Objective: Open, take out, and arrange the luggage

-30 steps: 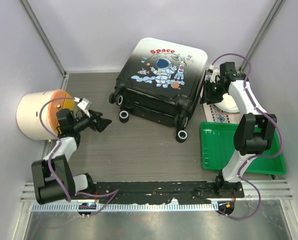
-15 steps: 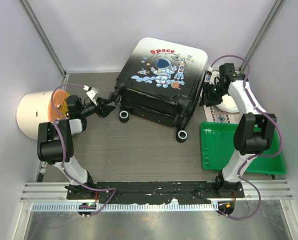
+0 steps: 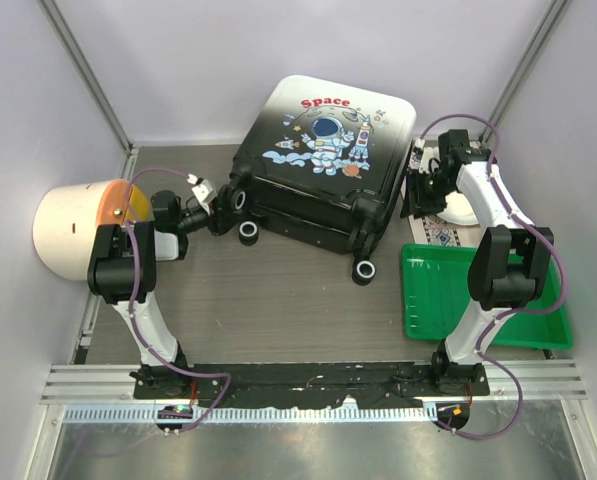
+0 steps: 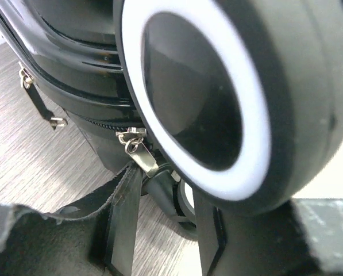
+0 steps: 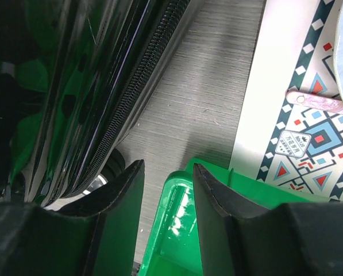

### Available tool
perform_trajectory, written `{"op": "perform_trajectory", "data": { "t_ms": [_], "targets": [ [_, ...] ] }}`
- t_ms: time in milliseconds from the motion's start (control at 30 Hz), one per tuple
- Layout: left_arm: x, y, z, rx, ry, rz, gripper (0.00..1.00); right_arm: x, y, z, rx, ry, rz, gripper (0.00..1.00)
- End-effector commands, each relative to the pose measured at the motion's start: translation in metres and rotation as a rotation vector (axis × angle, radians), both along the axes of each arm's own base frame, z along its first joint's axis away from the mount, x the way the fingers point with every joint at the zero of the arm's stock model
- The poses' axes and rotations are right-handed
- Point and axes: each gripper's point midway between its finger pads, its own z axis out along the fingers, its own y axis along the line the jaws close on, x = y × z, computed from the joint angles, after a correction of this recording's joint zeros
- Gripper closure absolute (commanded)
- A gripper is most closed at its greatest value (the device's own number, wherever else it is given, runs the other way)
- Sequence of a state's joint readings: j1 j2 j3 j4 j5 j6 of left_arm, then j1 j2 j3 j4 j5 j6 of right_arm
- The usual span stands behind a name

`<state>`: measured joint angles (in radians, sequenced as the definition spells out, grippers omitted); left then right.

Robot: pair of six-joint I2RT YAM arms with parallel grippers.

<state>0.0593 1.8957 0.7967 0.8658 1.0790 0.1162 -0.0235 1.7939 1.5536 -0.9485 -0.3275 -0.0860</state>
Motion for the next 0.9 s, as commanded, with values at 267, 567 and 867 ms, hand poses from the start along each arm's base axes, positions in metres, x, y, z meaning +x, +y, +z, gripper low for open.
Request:
{"op": "perform_trajectory", "data": {
  "t_ms": [267, 567, 867],
  "targets": [
    [0.036, 0.004, 0.038, 0.003, -0.166, 0.042, 0.62, -0.015, 0.002, -0.007, 0.016, 0.045, 0.02, 0.55],
    [0.042, 0.008, 0.046, -0.011, -0.138, 0.069, 0.88, -0.017, 0.004, -0.007, 0.025, 0.045, 0.015, 0.56],
    [0.05, 0.019, 0.044, -0.029, -0.078, 0.178, 1.0, -0.016, 0.009, -0.009, 0.053, 0.049, 0.003, 0.59]
  ]
}}
